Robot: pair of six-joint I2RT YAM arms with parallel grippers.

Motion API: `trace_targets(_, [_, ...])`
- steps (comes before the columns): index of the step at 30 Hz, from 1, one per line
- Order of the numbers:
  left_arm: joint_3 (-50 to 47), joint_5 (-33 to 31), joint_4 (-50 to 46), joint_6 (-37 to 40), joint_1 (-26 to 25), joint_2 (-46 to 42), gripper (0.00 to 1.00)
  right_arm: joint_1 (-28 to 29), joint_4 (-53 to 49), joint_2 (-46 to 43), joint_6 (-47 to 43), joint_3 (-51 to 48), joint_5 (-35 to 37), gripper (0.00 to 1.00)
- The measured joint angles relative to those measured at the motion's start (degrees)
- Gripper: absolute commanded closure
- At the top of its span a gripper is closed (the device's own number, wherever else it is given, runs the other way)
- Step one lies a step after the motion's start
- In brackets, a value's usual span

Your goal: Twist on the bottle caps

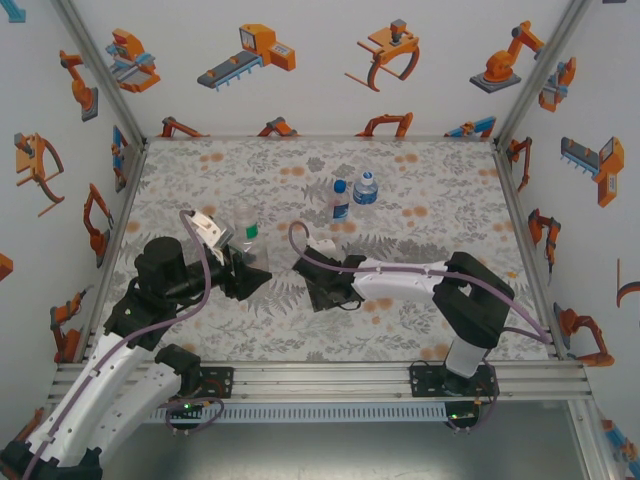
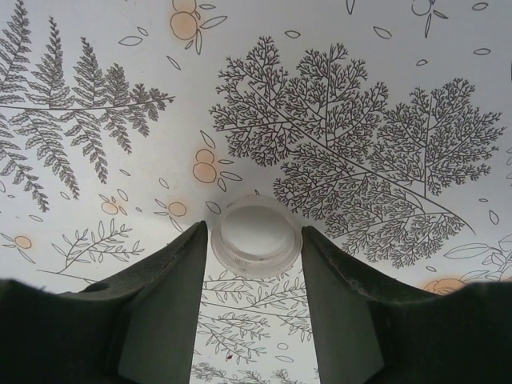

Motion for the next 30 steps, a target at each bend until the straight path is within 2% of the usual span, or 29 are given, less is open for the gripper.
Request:
trace_targets(20, [0.0, -0.1, 0.0, 0.0, -0.2, 0.9, 0.85, 0.0, -1.8, -1.1, 0.1, 2.0, 0.1, 0.5])
trace_targets(30, [0.0, -0.2, 0.0, 0.0, -0.2, 1.5, 0.84, 0.0, -1.8, -1.1, 0.1, 2.0, -0.3, 0.53])
